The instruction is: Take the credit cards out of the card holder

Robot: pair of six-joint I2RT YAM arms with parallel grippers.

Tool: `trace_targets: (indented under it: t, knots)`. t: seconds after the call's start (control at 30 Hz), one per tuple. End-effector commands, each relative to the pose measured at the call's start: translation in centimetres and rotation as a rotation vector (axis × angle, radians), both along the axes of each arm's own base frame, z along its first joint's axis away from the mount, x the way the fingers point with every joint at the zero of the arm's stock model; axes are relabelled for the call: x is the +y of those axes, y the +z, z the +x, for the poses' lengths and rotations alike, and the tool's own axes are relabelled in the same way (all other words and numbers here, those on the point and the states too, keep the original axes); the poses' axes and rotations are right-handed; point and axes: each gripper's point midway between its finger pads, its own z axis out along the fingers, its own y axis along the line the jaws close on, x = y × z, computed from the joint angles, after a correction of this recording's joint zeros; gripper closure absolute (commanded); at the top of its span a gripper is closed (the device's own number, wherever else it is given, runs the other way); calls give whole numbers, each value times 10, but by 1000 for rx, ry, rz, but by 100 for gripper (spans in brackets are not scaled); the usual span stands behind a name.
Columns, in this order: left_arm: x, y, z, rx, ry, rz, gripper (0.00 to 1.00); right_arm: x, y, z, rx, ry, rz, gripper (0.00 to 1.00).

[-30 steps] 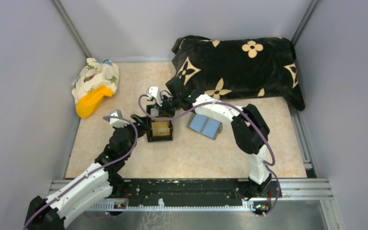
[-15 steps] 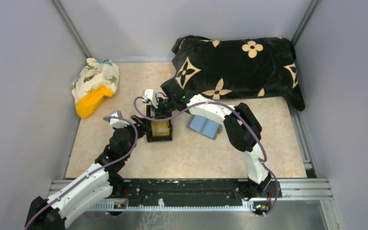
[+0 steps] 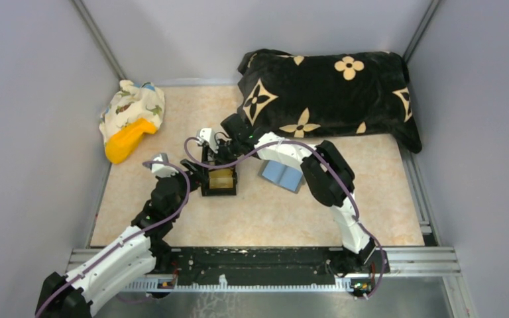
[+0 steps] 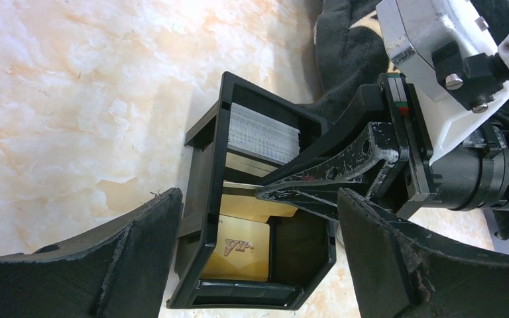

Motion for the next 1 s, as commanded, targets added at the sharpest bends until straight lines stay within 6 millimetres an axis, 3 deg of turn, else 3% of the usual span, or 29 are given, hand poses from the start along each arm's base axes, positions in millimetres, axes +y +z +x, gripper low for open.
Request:
trace_targets:
  t: [0.0, 0.23, 0.5, 0.77, 0.97]
  knots:
    - [0, 4, 1, -23, -8, -14, 8, 16, 1, 3, -21, 8, 40, 100]
    - [-1, 4, 2, -20, -14, -12, 8, 12, -8, 11, -50, -37, 26, 100]
    - [-5, 3, 4, -16, -28, -15, 8, -1, 7, 25, -118, -191, 71, 100]
    - [-7, 1, 5, -12, -38, -18, 8, 2, 5, 23, -119, -197, 83, 100]
    - [-7, 0, 4, -10, -43, -21, 8, -3, 24, 34, -206, -251, 109, 84]
